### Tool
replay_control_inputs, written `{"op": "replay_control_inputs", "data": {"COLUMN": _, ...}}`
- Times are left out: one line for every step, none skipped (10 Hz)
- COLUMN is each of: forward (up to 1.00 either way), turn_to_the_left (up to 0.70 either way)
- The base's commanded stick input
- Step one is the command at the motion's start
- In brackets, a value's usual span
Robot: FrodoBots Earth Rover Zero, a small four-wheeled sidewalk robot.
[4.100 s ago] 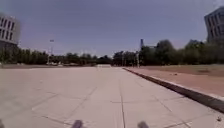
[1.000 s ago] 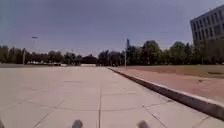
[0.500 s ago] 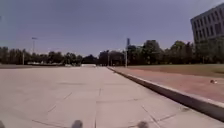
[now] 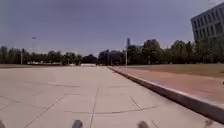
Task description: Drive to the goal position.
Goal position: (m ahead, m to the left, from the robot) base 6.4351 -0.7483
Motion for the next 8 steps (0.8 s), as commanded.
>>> {"op": "replay_control_inputs", "data": {"forward": 0.85, "turn_to_the_left": 0.0}}
{"op": "replay_control_inputs", "data": {"forward": 0.85, "turn_to_the_left": 0.0}}
{"op": "replay_control_inputs", "data": {"forward": 0.85, "turn_to_the_left": 0.0}}
{"op": "replay_control_inputs", "data": {"forward": 0.85, "turn_to_the_left": 0.0}}
{"op": "replay_control_inputs", "data": {"forward": 0.85, "turn_to_the_left": 0.0}}
{"op": "replay_control_inputs", "data": {"forward": 0.85, "turn_to_the_left": 0.0}}
{"op": "replay_control_inputs", "data": {"forward": 0.85, "turn_to_the_left": 0.0}}
{"op": "replay_control_inputs", "data": {"forward": 0.85, "turn_to_the_left": 0.0}}
